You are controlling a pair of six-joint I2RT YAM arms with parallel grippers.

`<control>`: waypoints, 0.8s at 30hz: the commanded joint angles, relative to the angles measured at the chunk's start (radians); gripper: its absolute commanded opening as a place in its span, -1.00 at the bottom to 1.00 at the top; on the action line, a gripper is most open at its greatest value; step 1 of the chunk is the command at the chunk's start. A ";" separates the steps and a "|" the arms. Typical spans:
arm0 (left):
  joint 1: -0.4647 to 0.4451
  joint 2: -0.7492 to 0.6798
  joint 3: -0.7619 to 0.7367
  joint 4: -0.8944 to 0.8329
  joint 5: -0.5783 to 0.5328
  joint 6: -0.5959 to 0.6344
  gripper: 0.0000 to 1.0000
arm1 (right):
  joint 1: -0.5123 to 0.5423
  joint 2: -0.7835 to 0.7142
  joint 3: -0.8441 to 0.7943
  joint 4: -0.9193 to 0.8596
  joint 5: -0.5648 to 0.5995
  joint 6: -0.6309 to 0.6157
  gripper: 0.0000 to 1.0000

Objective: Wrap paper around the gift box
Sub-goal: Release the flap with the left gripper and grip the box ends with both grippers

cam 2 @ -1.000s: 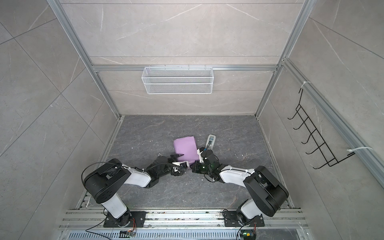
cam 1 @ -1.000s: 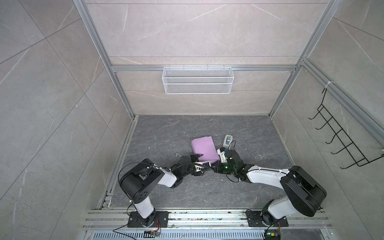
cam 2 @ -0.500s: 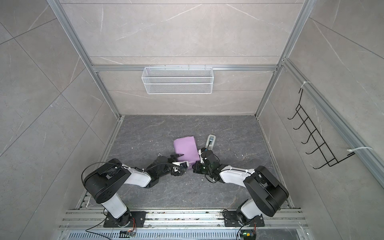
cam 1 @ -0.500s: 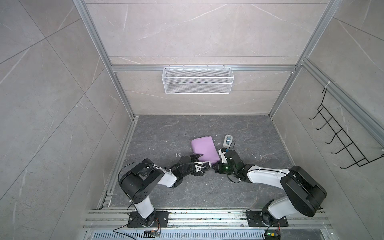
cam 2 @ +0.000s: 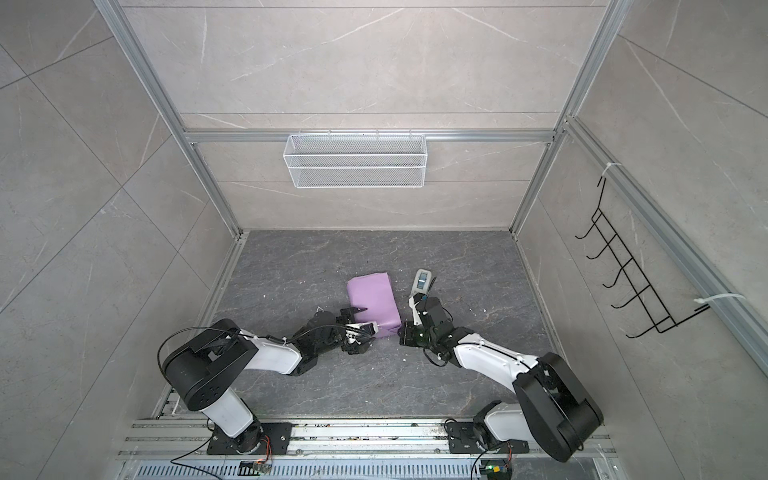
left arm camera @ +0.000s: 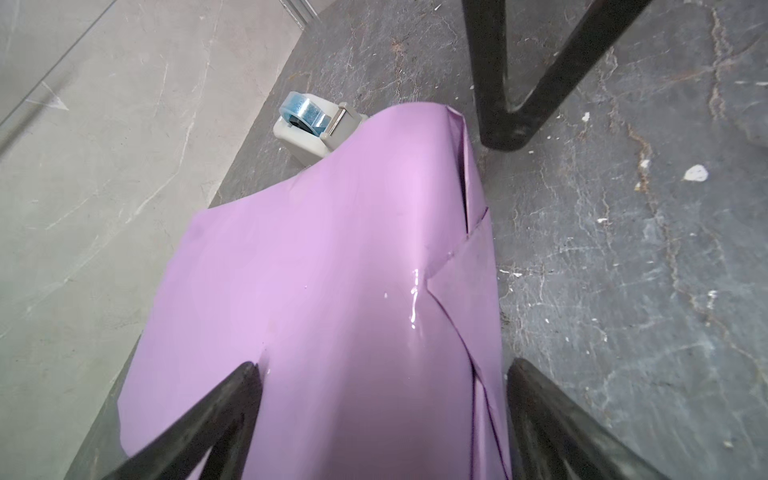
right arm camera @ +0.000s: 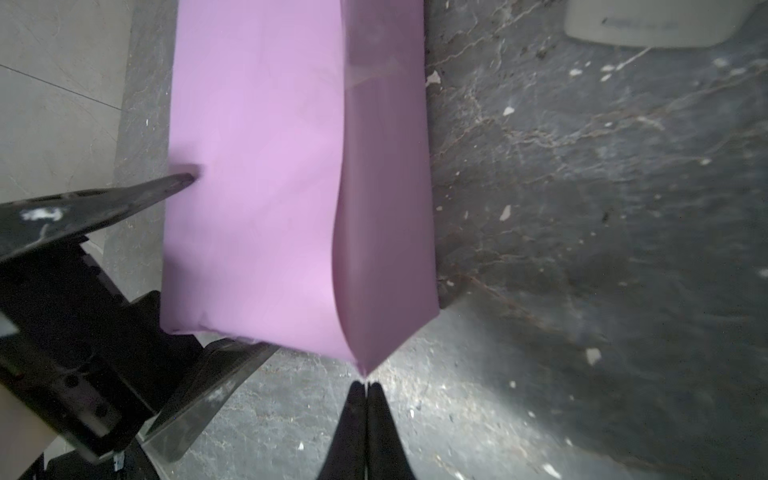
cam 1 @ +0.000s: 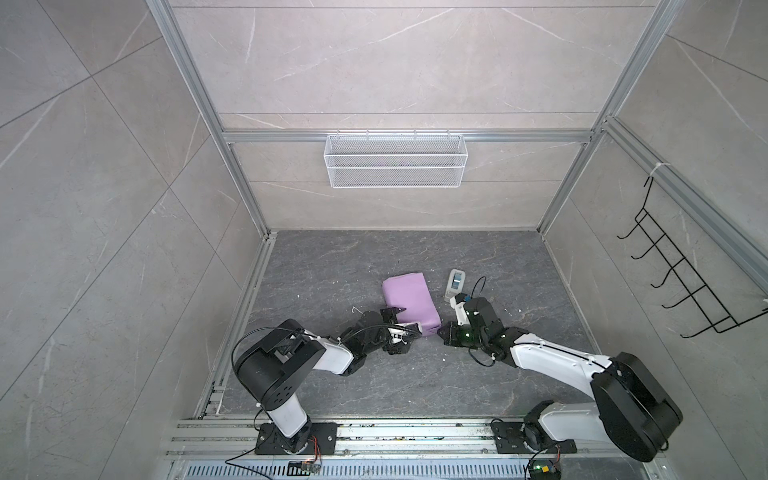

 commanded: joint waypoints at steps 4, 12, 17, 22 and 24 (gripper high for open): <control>-0.009 -0.102 0.019 -0.034 0.029 -0.097 0.97 | -0.018 -0.121 0.051 -0.161 -0.034 -0.108 -0.71; -0.008 -0.370 0.021 -0.215 -0.155 -0.616 0.99 | -0.050 -0.078 0.143 -0.118 -0.025 0.006 0.14; 0.025 -0.407 0.177 -0.710 -0.344 -1.200 0.95 | -0.062 0.127 0.253 -0.072 -0.034 0.084 0.47; 0.072 -0.296 0.257 -0.776 -0.202 -1.481 0.83 | -0.063 0.277 0.338 -0.028 -0.055 0.105 0.57; 0.081 -0.212 0.323 -0.801 -0.137 -1.508 0.73 | -0.061 0.311 0.353 -0.012 -0.084 0.111 0.55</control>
